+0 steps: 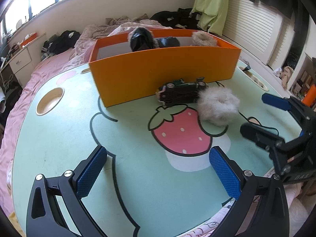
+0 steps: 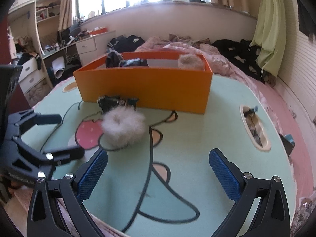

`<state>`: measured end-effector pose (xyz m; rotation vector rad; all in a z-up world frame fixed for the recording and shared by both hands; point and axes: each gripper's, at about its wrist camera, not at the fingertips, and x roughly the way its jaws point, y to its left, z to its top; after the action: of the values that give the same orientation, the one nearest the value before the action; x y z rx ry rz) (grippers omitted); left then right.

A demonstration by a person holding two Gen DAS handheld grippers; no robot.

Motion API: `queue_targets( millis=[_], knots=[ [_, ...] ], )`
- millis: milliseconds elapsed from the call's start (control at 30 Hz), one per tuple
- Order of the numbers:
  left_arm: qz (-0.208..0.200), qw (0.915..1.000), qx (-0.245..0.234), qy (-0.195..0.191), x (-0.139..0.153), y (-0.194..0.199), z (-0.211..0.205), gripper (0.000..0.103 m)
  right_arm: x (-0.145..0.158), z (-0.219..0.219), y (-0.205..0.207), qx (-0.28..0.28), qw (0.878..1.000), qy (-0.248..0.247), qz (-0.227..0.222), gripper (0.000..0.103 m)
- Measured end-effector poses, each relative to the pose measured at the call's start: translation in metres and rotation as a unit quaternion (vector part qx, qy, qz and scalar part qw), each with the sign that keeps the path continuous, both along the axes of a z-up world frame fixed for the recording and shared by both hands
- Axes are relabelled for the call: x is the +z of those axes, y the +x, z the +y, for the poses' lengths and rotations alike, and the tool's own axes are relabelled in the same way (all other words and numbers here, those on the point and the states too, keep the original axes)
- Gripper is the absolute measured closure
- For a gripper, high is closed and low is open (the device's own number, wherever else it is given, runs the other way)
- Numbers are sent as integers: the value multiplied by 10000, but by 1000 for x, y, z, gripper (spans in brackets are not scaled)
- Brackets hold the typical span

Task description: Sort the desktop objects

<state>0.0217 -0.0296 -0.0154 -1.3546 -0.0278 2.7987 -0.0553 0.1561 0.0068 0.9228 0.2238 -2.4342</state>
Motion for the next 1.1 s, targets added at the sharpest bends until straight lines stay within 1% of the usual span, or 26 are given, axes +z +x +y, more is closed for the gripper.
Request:
queue_targets(
  millis=[100, 233, 300, 567, 633, 667, 767, 833, 867, 900, 1100],
  knots=[
    [7, 10000, 65, -1, 2, -1, -4, 0, 9, -8, -8, 75, 9999, -124, -76, 0],
    [11, 10000, 61, -4, 2, -1, -5, 0, 13, -25, -21, 130, 9998, 27, -148, 0],
    [12, 10000, 59, -7, 2, -1, -5, 0, 14, -35, -24, 242, 9995, 54, -191, 1],
    [13, 10000, 59, -6, 2, 0, -5, 0, 10, -54, -33, 302, 9989, 254, -261, 3],
    [14, 10000, 59, -5, 2, 0, -5, 0, 6, -56, -36, 326, 9984, 289, -370, 7],
    [13, 10000, 58, -5, 2, 0, -5, 0, 3, -56, -38, 333, 9981, 293, -435, 11],
    [14, 10000, 58, -6, 2, 0, -5, 0, -2, -52, -41, 395, 9972, 193, -610, 30],
    [14, 10000, 60, -4, 2, 0, -5, 0, -4, -47, -42, 458, 9964, 108, -704, 55],
    [14, 10000, 60, -4, 2, 0, -5, 0, -6, -44, -42, 459, 9962, 73, -734, 61],
    [14, 10000, 59, -7, 2, 0, -5, 0, -6, -38, -41, 447, 9964, -7, -724, 65],
    [-6, 10000, 39, 0, 2, -1, -4, 0, -2, 1, -33, 249, 9952, -641, -697, 66]
  ],
)
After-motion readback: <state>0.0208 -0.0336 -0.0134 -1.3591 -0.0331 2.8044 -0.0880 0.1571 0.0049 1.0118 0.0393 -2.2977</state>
